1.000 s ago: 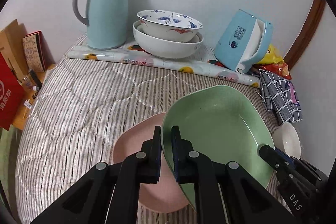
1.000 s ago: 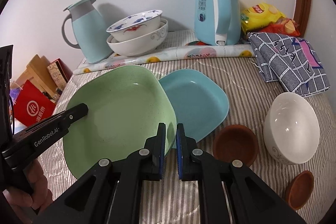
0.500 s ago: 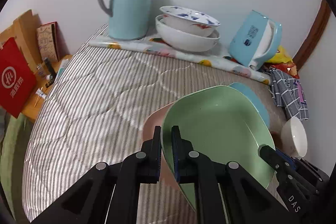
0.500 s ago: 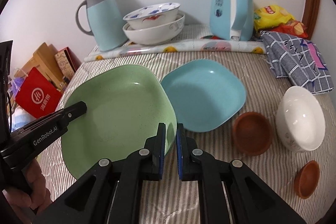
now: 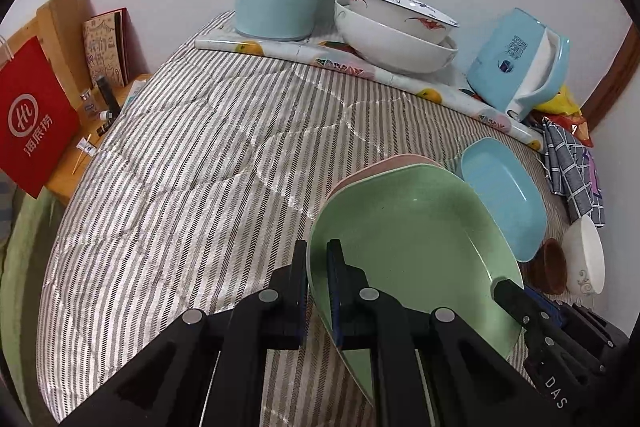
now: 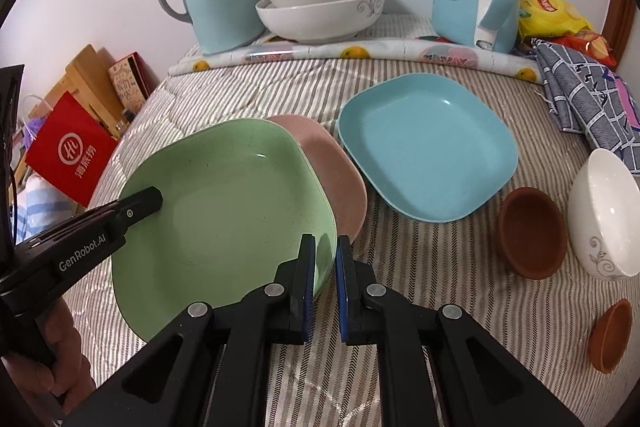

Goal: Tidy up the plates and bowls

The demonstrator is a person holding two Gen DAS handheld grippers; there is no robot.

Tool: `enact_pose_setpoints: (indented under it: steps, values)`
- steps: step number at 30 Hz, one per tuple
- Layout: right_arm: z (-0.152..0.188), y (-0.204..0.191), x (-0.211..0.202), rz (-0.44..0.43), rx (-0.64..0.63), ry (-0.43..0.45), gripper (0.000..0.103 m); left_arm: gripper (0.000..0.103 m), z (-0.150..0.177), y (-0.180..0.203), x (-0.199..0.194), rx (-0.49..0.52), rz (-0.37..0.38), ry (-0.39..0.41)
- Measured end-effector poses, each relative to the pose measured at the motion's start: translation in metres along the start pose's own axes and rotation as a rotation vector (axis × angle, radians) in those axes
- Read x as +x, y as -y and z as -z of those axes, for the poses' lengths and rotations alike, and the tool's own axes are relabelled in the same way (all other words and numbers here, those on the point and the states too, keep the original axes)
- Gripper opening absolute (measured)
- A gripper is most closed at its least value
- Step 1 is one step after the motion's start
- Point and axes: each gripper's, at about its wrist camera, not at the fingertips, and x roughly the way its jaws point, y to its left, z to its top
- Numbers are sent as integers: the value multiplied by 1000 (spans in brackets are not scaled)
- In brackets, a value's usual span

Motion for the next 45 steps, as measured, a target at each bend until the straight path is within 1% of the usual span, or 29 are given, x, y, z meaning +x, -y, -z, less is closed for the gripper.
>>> enact_pose_setpoints:
  steps: [4, 8, 12, 20, 22, 27, 28, 29, 30, 32, 33, 34, 35, 37, 38, 40, 45]
  values:
    - [-5, 0, 6, 28, -18, 10, 10, 9, -2, 5, 10, 14, -16, -1]
    - [-9, -1, 11, 61, -36, 21, 10, 9, -6, 7, 18, 14, -14, 1]
    - [-14, 0, 18, 53, -37, 20, 10, 9, -8, 7, 22, 17, -28, 8]
    - [-22, 4, 28, 79, -46, 35, 10, 11, -8, 10, 34, 16, -23, 9]
    - [-25, 6, 29, 78, -45, 41, 10, 13, -9, 12, 35, 24, -20, 11]
    - [-25, 6, 30, 81, -52, 48, 10, 14, -7, 11, 42, 23, -8, -14]
    - [-24, 7, 29, 77, -56, 47, 11, 17, -7, 11, 43, 23, -2, -20]
    - [-24, 7, 29, 74, -57, 46, 13, 24, -6, 11, 44, 26, -12, -33]
    - [-23, 8, 27, 72, -58, 46, 15, 27, -6, 10, 45, 25, -22, -40]
    - [-22, 11, 23, 67, -50, 54, 27, 45, -6, 9, 43, 21, -41, -44]
    - [-22, 13, 20, 59, -42, 60, 31, 48, -6, 8, 41, 19, -42, -40]
    - [-21, 16, 16, 48, -33, 66, 37, 51, -6, 7, 39, 19, -41, -31]
    - [-21, 18, 13, 41, -26, 73, 41, 51, -6, 6, 36, 18, -43, -24]
    - [-21, 24, 5, 29, -6, 85, 43, 52, -6, 6, 29, 16, -45, -14]
    - [-22, 26, 3, 31, 1, 86, 47, 52, -7, 5, 26, 12, -46, -9]
    - [-22, 32, -4, 36, 16, 96, 52, 53, -9, 5, 20, 7, -42, 3]
    - [-20, 53, -26, 63, 70, 136, 56, 54, -12, 9, 1, 10, -42, 42]
